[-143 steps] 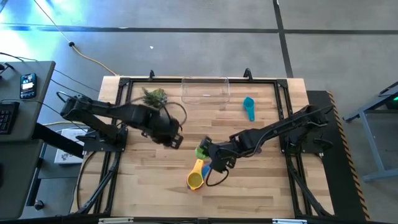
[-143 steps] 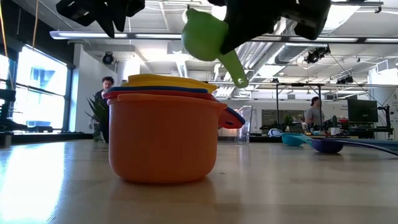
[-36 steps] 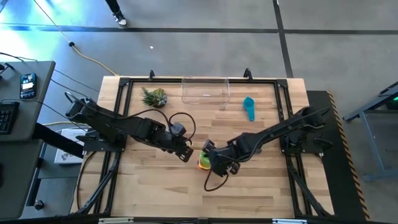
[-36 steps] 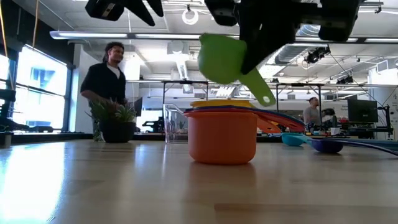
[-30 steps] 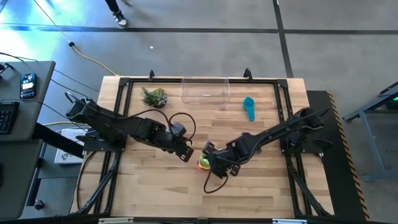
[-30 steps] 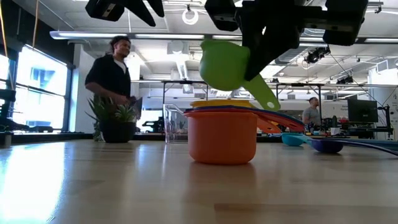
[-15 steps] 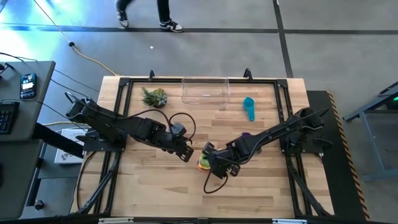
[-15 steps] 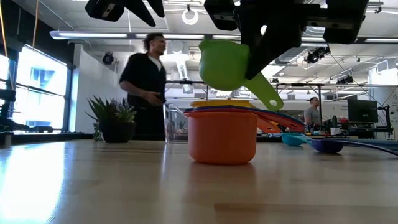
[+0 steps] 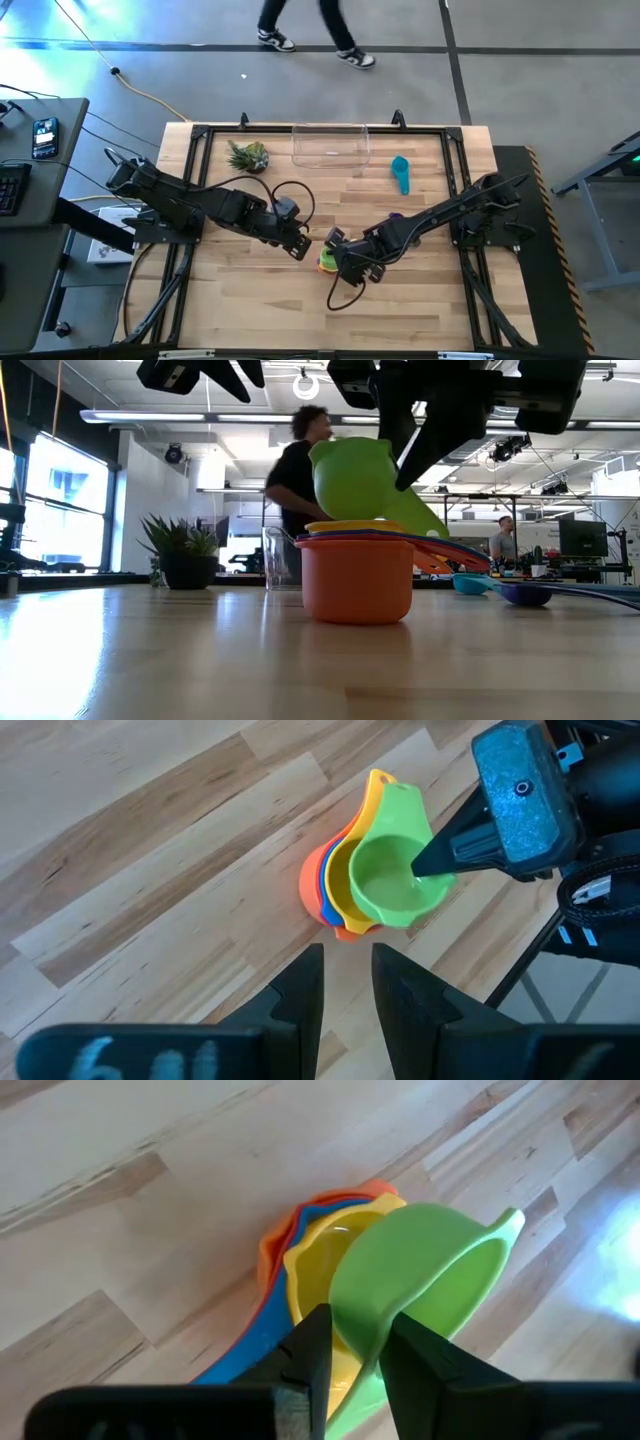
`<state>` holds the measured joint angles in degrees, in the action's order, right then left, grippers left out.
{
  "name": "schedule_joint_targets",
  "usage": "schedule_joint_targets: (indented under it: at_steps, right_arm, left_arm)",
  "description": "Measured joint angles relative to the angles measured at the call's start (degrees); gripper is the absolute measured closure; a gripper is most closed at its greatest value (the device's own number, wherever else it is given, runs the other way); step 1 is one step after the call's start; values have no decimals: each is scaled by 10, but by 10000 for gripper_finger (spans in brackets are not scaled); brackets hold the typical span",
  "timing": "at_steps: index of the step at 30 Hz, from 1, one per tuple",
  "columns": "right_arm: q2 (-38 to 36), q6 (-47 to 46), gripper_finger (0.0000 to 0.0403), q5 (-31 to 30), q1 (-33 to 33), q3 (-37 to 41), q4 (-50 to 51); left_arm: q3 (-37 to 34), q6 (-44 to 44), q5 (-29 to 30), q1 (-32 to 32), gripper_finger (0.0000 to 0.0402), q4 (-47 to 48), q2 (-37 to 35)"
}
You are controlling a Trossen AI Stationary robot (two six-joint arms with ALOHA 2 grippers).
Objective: Nest measuring cups in basket
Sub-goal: Stack the green measuring cup on the yellow measuring cup, then stack the light blue measuring cup on the green measuring cup
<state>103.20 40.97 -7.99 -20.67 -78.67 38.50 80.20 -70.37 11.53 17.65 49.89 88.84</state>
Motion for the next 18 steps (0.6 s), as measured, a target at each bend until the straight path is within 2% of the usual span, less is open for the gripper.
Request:
schedule_joint_targets:
  at_steps: [14, 18]
  right_arm:
    - [0, -9, 329, -9, 0, 0, 2]
    - [-1, -43, 329, -58, 0, 0, 2]
  left_arm:
    - [0, 1, -6, 0, 323, 0, 0]
    - [0, 1, -9, 0, 323, 0, 0]
